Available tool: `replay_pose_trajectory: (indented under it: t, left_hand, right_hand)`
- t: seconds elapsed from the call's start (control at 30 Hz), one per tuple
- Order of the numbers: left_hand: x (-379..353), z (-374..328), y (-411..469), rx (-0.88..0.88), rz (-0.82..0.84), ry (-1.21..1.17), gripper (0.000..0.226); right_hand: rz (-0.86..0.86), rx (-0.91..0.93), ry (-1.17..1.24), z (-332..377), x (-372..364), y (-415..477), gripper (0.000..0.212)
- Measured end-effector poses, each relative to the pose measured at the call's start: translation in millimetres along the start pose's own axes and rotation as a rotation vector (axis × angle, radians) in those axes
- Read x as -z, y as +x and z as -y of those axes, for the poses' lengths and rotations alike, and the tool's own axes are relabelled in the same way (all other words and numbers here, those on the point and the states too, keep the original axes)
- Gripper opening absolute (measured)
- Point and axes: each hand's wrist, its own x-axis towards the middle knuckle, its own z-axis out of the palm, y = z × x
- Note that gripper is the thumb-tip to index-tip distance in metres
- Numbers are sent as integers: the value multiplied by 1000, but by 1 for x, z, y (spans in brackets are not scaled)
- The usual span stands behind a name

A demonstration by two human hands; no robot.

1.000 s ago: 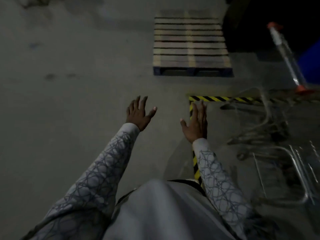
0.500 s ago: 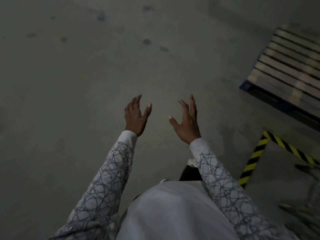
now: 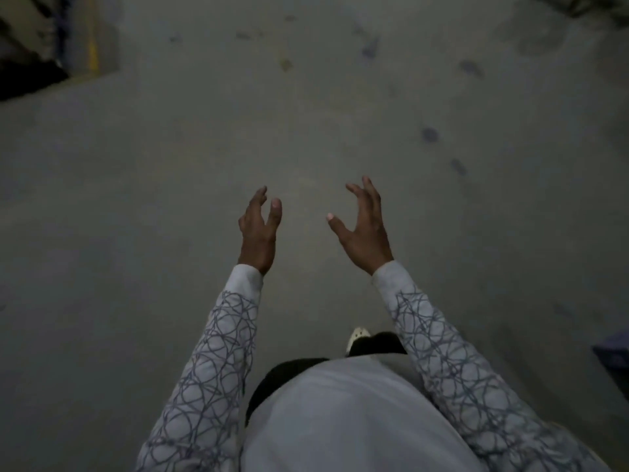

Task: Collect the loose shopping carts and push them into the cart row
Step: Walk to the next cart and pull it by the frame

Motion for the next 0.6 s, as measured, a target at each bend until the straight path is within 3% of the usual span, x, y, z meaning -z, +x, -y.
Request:
replay_pose_trajectory:
  t: [0.3,0.4,0.6]
  left_hand:
    - [35,-4,155,127,-273,-87,71]
    - [49,13,224,166,-319,-103,56]
    - [102,19,408,173,-334,-147,52]
  right_hand:
    - [226,97,100,29,-61,206,59]
    - [246,118,103,29,-103,279,59]
    - [276,119,109,56,-177,443,60]
